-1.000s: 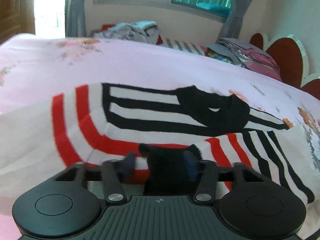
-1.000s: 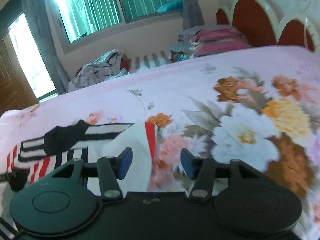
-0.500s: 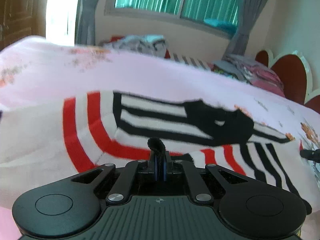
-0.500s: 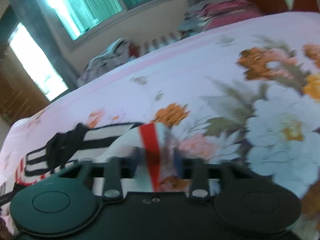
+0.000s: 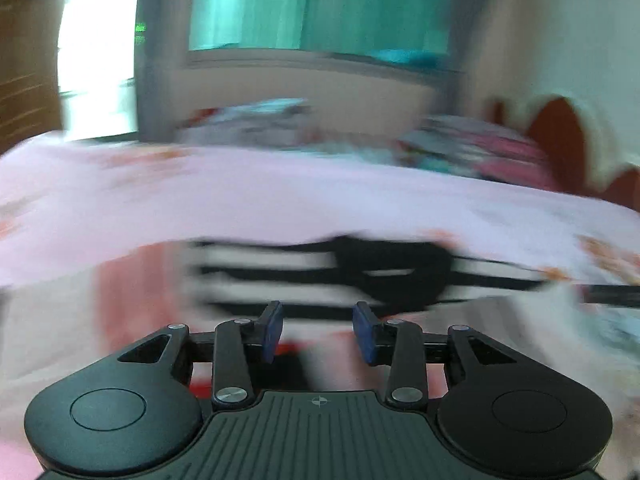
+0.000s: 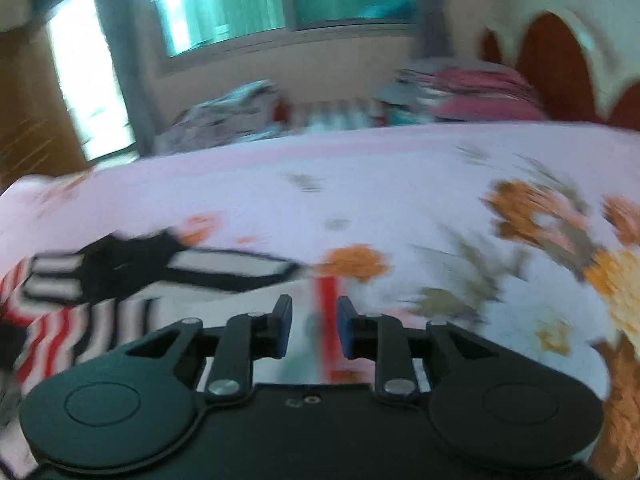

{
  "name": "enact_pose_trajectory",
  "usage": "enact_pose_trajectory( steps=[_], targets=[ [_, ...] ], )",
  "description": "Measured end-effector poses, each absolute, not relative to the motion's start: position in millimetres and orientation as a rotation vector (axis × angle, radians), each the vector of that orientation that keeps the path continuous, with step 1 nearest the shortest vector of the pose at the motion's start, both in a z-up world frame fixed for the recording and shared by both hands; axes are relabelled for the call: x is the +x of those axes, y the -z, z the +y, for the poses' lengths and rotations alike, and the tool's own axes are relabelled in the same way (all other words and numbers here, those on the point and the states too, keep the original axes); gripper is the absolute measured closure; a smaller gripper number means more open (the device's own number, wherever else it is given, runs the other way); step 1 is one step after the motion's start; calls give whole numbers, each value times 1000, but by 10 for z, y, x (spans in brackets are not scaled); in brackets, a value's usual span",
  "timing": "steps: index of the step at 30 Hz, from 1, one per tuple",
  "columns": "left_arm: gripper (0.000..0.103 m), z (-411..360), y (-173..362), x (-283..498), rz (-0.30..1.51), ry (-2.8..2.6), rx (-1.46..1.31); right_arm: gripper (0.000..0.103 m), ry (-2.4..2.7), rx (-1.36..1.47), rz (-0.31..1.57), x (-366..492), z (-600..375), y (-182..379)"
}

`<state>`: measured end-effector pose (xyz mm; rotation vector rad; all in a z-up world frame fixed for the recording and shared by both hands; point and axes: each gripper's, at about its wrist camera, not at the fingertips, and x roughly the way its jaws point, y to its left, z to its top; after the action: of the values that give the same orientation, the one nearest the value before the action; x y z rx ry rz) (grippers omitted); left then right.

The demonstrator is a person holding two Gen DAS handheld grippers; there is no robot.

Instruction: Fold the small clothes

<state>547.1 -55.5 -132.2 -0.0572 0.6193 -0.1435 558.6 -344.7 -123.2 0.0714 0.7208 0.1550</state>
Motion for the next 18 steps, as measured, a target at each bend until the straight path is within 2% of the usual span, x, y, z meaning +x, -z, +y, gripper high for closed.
enact_pose_trajectory(
  steps=[6,9,11,12,13,16,18],
  targets=[
    [65,-1390,1605,6016,753,326,-96,85,-260,17,797,5772,-3106,1407],
    [66,-1357,1691,6108,754,270,-68,84,-63,-32,756,5833,-3302,1394],
    [65,-1197,1743,6049,749,174,10,86,38,33,778,5916,-3595,1438],
    [65,-1057,1794,6028,753,181,-24,79,40,69,801,5940,-3712,1476],
    [66,-936,1808,6013,754,200,-67,80,14,79,798,5930,-3759,1487],
    [65,-935,1707,5981,767,167,-31,80,4,20,794,5896,-3707,1445],
    [65,-1148,1540,5887,689,220,-35,82,25,15,741,5783,-3646,1321]
  ],
)
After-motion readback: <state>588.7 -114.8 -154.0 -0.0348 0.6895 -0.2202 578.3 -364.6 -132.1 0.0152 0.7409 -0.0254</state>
